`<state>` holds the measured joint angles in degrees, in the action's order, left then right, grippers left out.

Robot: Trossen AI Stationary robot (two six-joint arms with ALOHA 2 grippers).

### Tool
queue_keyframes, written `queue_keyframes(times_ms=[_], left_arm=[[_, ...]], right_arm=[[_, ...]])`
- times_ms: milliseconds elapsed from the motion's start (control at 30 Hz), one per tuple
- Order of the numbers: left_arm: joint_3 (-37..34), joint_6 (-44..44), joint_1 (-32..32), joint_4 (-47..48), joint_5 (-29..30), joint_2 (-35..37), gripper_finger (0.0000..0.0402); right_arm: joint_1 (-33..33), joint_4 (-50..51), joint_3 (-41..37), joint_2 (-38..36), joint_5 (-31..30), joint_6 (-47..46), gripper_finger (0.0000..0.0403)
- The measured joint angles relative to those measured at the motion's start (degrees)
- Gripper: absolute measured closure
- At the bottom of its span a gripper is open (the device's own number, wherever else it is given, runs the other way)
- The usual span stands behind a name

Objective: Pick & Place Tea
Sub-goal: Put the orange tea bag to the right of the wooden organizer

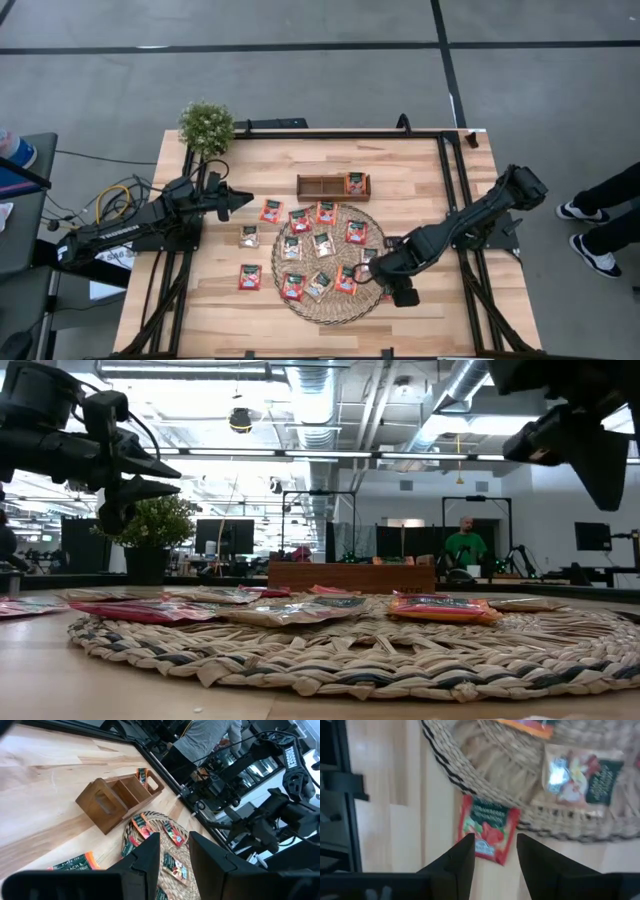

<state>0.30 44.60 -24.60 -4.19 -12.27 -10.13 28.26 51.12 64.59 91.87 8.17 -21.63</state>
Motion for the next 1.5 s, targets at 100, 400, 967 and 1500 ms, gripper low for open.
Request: queue_keyframes(times_ms=[100,400,967,1500], left_arm=[[0.0,0.0,0.0,0.0,-0.2,0.0,0.0306],[0.0,0.8,0.0,0.0,-0.5,0.0,0.0306],[0.0,4.4,0.0,0.0,-0.5,0.0,0.0306],[0.0,3.3,0.0,0.1,-0.5,0.0,0.0306]], right_arm=[[0.3,-0.7,0.0,1.9,0.9,0.6,0.0252],[1.0,-1.0,0.0,2.7,0.9,10.1,0.0247],[-10.2,-10.2,1.0,2.5,2.7,19.8,0.0231],[-12.3,-7.4,17.7,15.6,2.1,12.5,0.0201]])
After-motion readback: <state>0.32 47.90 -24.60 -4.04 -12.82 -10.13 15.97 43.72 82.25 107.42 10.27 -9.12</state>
